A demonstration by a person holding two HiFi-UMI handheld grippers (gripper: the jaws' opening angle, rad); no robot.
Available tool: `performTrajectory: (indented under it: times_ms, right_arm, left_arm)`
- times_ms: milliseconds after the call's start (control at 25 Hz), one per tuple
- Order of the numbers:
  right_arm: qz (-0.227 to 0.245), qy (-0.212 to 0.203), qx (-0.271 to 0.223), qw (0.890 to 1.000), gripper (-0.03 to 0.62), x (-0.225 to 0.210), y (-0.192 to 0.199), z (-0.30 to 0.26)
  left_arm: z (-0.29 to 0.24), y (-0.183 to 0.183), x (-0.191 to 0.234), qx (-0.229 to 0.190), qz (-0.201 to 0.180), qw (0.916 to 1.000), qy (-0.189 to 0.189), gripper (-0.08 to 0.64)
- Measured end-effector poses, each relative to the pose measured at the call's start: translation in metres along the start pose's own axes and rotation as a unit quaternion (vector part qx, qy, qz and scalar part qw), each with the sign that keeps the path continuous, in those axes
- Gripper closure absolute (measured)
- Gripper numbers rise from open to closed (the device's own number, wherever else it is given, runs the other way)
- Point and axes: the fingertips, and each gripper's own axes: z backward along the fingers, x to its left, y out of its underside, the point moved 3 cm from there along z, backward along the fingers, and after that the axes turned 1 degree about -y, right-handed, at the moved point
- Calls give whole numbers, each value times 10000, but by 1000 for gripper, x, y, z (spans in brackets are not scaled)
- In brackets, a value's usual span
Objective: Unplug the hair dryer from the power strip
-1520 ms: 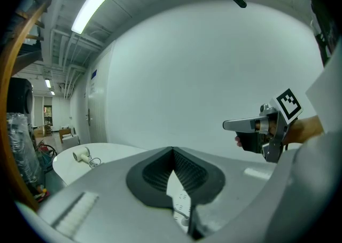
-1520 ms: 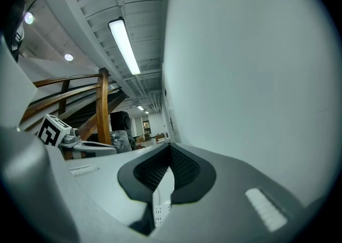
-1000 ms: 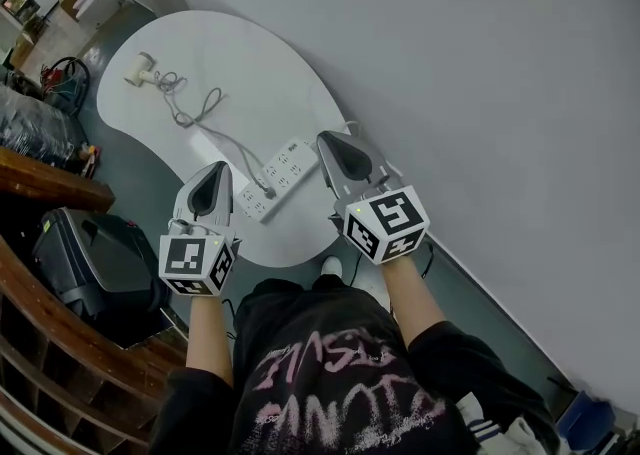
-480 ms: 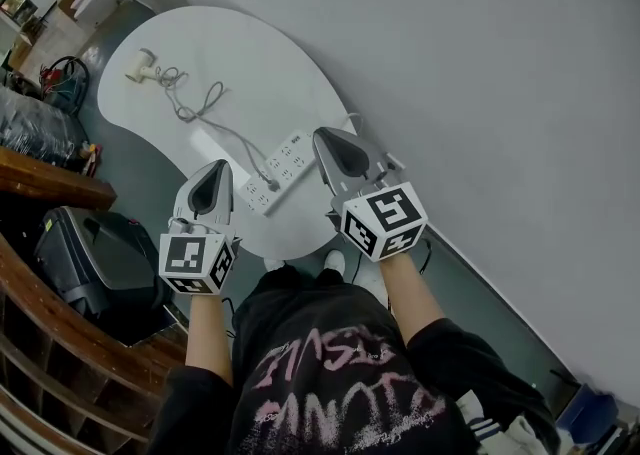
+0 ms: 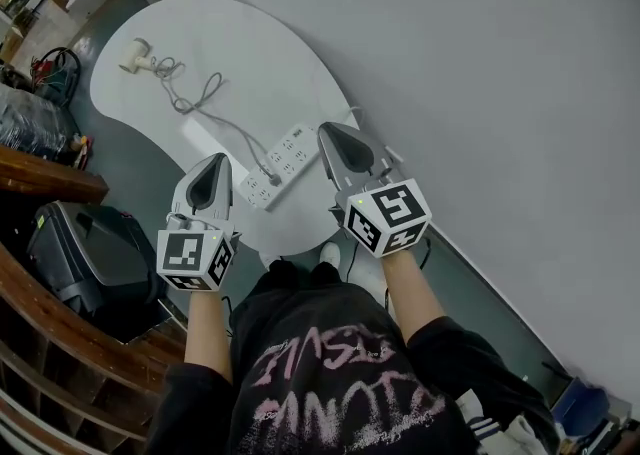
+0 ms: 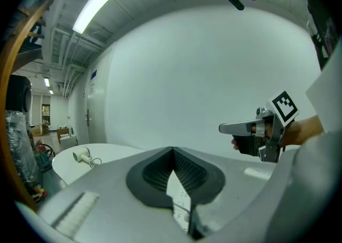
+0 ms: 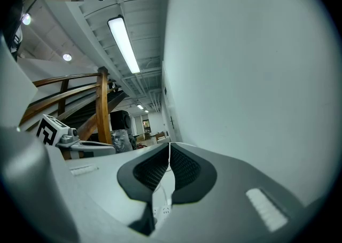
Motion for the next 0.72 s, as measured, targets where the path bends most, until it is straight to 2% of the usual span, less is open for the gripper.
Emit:
performTrajectory:
  times_ms: [720]
  right_arm:
    - [-80, 167, 388, 9991, 577, 3, 29, -21]
  left_arm:
    - [-10, 27, 24, 133, 350, 9992, 129, 560]
